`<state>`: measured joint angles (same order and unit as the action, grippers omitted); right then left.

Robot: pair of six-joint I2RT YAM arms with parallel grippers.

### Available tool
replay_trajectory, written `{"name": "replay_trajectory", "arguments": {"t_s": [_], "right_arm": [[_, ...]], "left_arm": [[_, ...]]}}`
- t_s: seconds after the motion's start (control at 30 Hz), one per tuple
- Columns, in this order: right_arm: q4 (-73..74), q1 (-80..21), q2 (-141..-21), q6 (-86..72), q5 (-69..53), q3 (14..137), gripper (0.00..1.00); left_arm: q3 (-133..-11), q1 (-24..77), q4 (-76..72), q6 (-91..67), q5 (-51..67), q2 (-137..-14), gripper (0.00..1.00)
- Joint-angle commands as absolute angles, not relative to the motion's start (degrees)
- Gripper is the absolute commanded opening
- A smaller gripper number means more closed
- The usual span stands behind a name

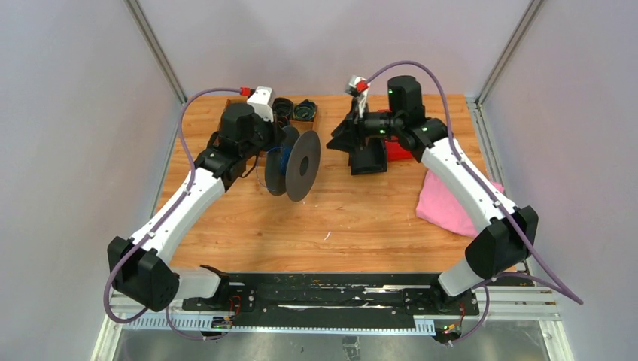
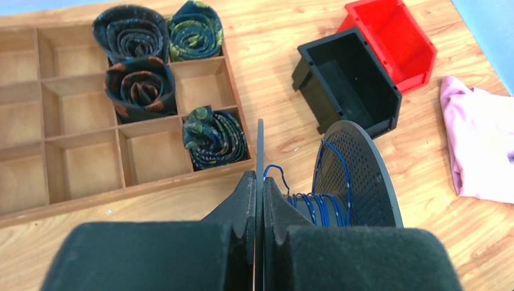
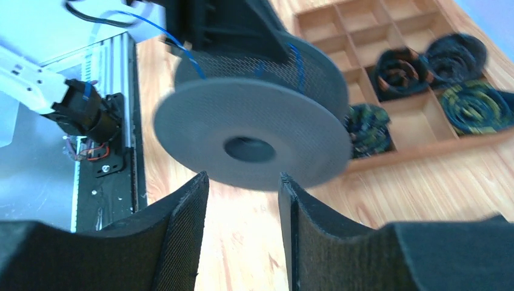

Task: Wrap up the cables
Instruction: Wrap the cable around the cable reel.

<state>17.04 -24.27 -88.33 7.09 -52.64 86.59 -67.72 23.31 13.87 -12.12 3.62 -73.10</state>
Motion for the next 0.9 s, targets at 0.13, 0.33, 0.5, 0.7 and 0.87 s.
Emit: {"name": "replay_trajectory", "arguments": {"t_s": [0.13,0.33,0.5,0.7,0.87], "right_arm": [[23.8,-36.7,-92.8,11.0,-43.7,96.5,0.50],[29.1,-40.0,-97.6,14.1,-42.0,104.6,0.49],[29.9,-41.3,-99.7,15.0,-42.0,106.3,0.49],[30.6,-41.9,-101.9,15.9,-42.4,107.9,0.46],[32.6,-42.2,-104.3,17.2,-42.3,111.4,0.44]], "left_arm": [[-72.0,23.0,14.1,-18.3,1.0,-74.9,0.00],[-71.7,23.4,14.4,-19.9,1.1,-75.3,0.00],[-71.1,23.5,13.7,-21.2,2.6,-74.5,0.00],[-71.0,23.6,14.0,-21.5,3.8,-74.1,0.00],[-70.5,24.4,13.8,-19.6,2.7,-73.7,0.00]]}}
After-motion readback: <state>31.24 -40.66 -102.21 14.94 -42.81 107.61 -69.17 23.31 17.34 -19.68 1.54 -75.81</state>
